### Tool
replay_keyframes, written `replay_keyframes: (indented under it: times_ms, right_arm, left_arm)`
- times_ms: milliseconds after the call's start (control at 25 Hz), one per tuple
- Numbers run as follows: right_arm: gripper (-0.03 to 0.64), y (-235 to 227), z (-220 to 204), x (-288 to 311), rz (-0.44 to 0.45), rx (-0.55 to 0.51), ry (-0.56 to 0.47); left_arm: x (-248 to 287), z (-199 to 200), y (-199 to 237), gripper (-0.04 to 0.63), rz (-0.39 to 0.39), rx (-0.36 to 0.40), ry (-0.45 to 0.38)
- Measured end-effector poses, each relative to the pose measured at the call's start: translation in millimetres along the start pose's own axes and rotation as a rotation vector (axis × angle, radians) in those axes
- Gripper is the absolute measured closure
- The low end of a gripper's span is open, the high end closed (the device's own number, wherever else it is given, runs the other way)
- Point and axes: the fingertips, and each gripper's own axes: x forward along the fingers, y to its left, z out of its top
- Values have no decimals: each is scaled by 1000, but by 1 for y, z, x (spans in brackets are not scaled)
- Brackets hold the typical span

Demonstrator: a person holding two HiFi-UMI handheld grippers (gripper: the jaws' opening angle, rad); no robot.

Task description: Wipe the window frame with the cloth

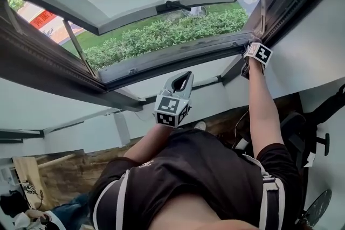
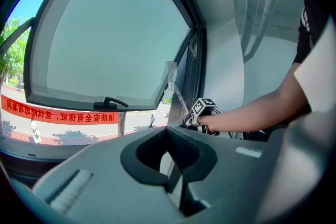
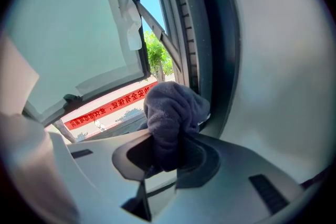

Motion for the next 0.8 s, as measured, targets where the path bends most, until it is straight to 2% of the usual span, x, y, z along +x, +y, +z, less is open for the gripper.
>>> replay_keyframes:
  times_ms: [200, 360, 800]
  right_arm:
    - [522, 22, -12, -12, -2, -9, -24]
    - [522, 57, -28, -23, -1, -46, -47]
    - [522, 134, -64, -47, 86, -157, -62]
  left_arm:
    - [-12, 3, 12, 586, 28, 2, -15]
    - [-24, 2, 26, 586, 32, -3, -19]
    - [-43, -6, 44, 586, 7, 22, -15]
